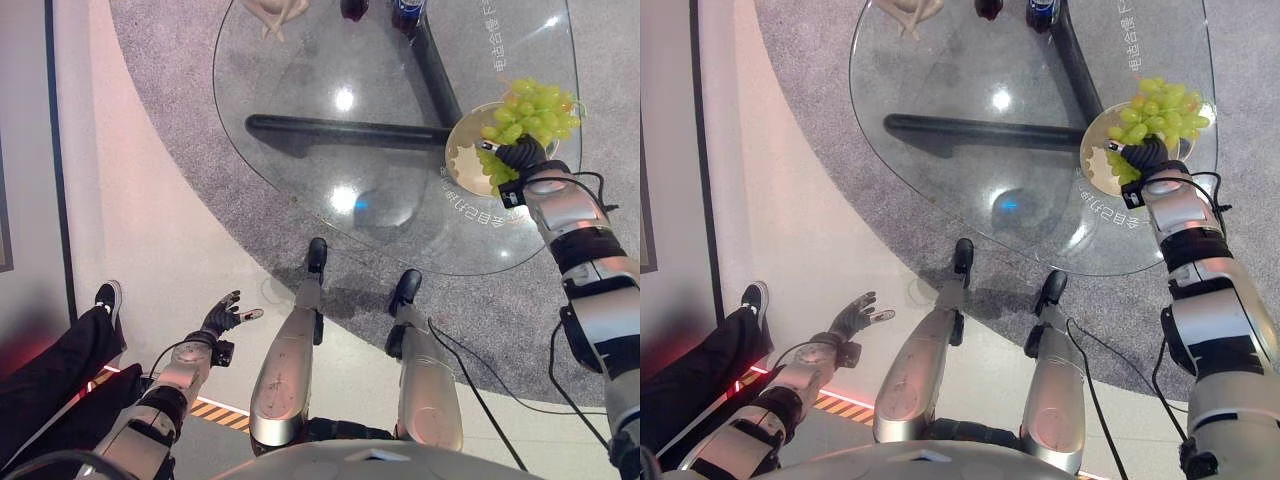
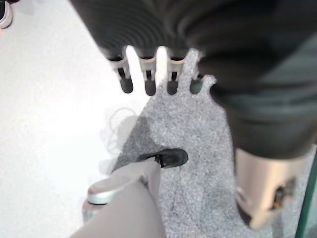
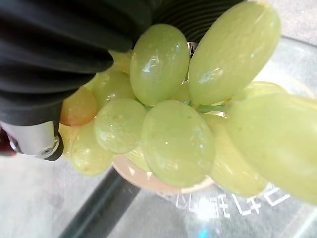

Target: Pick up fruits into the plate

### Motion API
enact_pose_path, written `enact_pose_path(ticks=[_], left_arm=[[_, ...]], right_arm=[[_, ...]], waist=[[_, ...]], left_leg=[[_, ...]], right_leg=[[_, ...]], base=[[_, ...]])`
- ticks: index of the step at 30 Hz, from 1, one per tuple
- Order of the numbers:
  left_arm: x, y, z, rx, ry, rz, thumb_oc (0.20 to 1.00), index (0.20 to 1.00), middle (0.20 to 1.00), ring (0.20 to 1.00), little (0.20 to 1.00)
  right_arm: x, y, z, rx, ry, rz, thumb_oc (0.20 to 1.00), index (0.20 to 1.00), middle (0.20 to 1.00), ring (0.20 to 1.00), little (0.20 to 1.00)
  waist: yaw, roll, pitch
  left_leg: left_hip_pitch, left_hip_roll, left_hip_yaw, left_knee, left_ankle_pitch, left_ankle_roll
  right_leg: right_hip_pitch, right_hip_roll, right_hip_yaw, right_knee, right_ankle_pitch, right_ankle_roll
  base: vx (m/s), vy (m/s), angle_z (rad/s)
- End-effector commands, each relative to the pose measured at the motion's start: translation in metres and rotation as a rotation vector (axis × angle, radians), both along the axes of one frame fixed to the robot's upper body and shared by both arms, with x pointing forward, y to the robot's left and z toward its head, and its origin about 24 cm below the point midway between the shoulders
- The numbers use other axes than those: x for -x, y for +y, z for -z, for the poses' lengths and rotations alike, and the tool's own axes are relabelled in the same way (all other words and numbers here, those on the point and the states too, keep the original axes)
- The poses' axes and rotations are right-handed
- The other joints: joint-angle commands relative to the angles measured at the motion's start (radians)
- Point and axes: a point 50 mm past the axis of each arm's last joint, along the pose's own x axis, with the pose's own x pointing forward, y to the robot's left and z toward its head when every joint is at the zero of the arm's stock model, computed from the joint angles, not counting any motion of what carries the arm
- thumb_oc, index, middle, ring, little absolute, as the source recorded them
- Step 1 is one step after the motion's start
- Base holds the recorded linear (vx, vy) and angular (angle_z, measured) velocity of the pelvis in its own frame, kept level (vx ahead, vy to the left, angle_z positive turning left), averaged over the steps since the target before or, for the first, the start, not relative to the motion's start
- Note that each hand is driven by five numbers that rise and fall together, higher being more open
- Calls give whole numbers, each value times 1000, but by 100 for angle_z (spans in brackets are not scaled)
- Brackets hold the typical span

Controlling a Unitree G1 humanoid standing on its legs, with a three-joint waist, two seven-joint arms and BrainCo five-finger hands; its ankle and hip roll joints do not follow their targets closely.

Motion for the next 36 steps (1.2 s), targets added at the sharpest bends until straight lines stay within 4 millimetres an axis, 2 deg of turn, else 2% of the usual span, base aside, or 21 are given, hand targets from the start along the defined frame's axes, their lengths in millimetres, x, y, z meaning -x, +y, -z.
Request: enact_pose_path(ticks=[1,7,8,9,20,27,36], left_arm=[[0,-8,2,11,-4,7,1000,1000,1000,1000,1000],[-5,-15,-2,22,-28,21,1000,1000,1000,1000,1000],[-6,-15,-3,23,-30,22,1000,1000,1000,1000,1000],[-6,-15,-3,24,-34,21,1000,1000,1000,1000,1000],[-8,-18,-6,38,-55,30,1000,1000,1000,1000,1000],[-10,-19,-8,48,-64,37,1000,1000,1000,1000,1000],[-10,-14,-10,45,-72,30,1000,1000,1000,1000,1000]], right_arm=[[-1,-11,-39,146,-73,42,200,200,200,200,200],[1,-22,-26,157,11,118,200,200,200,200,200],[2,-23,-25,160,16,128,533,533,533,533,533],[2,-24,-24,159,23,144,1000,1000,1000,1000,1000],[10,-42,-14,148,88,262,1000,1000,1000,1000,1000],[17,-52,-9,143,90,316,1000,1000,1000,1000,1000],[19,-59,-20,124,24,345,1000,1000,1000,1000,1000]], waist=[[3,14,-22],[11,30,-22],[11,31,-22],[12,32,-22],[14,43,-22],[6,38,-22],[-2,22,-22]], left_leg=[[-35,-68,6,124,-149,30],[-61,-75,9,132,-142,33],[-62,-75,10,130,-141,34],[-64,-75,10,129,-140,34],[-81,-76,16,124,-132,37],[-72,-73,22,115,-131,40],[-47,-61,36,98,-131,38]], right_leg=[[-86,48,-10,95,-22,-62],[-114,40,-12,105,-15,-58],[-116,40,-12,103,-13,-58],[-119,41,-10,102,-12,-58],[-143,44,-3,103,-2,-54],[-142,49,5,95,5,-52],[-120,53,9,76,14,-45]], base=[[0,0,0],[-22,18,0],[-33,15,1],[0,0,0],[-20,4,0],[-14,3,1],[-20,0,0]])
